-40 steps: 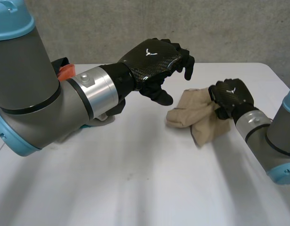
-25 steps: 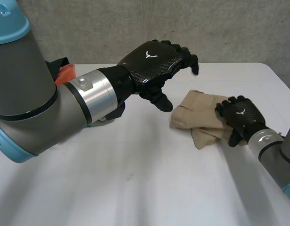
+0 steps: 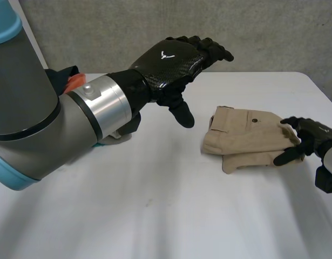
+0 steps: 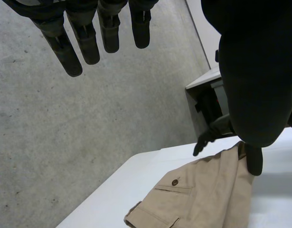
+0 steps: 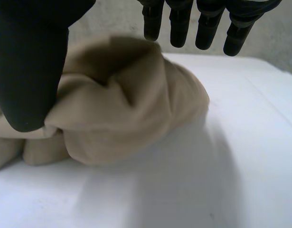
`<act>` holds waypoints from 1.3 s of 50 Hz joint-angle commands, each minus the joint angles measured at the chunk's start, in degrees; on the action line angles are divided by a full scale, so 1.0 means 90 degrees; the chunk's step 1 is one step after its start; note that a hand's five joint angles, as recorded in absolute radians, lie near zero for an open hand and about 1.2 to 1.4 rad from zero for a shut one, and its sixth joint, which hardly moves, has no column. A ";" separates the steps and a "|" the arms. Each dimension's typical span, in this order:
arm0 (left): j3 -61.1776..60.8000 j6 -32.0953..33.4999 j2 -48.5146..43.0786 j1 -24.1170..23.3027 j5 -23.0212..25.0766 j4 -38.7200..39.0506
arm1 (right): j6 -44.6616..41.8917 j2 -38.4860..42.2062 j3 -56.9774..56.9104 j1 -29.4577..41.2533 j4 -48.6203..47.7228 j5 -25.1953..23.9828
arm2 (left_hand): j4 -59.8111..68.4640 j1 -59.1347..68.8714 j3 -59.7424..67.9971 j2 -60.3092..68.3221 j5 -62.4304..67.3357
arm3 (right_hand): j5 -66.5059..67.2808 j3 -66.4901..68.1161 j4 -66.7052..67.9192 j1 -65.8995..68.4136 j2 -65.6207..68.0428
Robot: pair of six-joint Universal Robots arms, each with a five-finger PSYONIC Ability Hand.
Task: Fold the laundry.
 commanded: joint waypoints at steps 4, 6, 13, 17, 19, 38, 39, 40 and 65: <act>-0.0192 0.0004 0.0047 -0.0019 -0.0018 0.0224 | 0.0002 0.0699 0.0149 -0.0182 -0.0654 -0.0203 | -0.0303 -0.0337 -0.0344 -0.0292 -0.0358 | -0.0311 -0.0182 -0.0185 -0.0388 -0.0199; -0.0212 -0.0006 0.0038 -0.0019 -0.0038 0.0263 | -0.0017 0.0952 0.0072 -0.0133 -0.0877 -0.0242 | -0.0303 -0.0337 -0.0344 -0.0292 -0.0358 | -0.0311 -0.0182 -0.0185 -0.0388 -0.0199; -0.0241 -0.0084 0.0028 -0.0038 -0.0038 0.0303 | -0.0008 0.1598 -0.0436 0.0063 -0.1016 -0.0281 | -0.0303 -0.0337 -0.0344 -0.0292 -0.0358 | 0.0861 0.0990 0.0986 0.0784 0.0973; -0.0231 -0.0113 0.0018 -0.0029 -0.0038 0.0303 | 0.0090 0.1647 -0.0739 0.0073 -0.1113 -0.0281 | -0.0303 -0.0337 -0.0344 -0.0292 -0.0358 | 0.7452 0.7581 0.7577 0.7375 0.7564; -0.0241 -0.0114 0.0018 -0.0019 -0.0067 0.0303 | 0.0187 0.1686 -0.1041 0.0034 -0.1220 -0.0339 | -0.0303 -0.0337 -0.0344 -0.0292 -0.0358 | 0.7467 0.7596 0.7592 0.7390 0.7579; -0.0182 -0.0133 0.0008 -0.0077 -0.0087 0.0410 | 0.0510 0.5677 -0.8145 -0.1128 0.0301 0.1387 | -0.0303 -0.0337 -0.0344 -0.0292 -0.0358 | 0.7467 0.7596 0.7592 0.7390 0.7579; -0.0182 -0.0133 -0.0001 -0.0097 -0.0087 0.0410 | 0.0520 0.5845 -0.8422 -0.1167 0.0312 0.1505 | -0.0303 -0.0337 -0.0344 -0.0292 -0.0358 | 0.7467 0.7596 0.7592 0.7390 0.7579; -0.0182 -0.0133 -0.0001 -0.0106 -0.0087 0.0410 | 0.0529 0.5972 -0.8628 -0.1187 0.0322 0.1583 | -0.0303 -0.0337 -0.0344 -0.0292 -0.0358 | 0.7467 0.7596 0.7592 0.7390 0.7579; -0.0202 -0.0133 0.0018 -0.0194 -0.0165 0.0361 | 0.0374 0.4452 -0.6298 -0.1773 0.0206 0.1389 | -0.0303 -0.0337 -0.0344 -0.0292 -0.0358 | -0.0311 -0.0182 -0.0185 -0.0388 -0.0199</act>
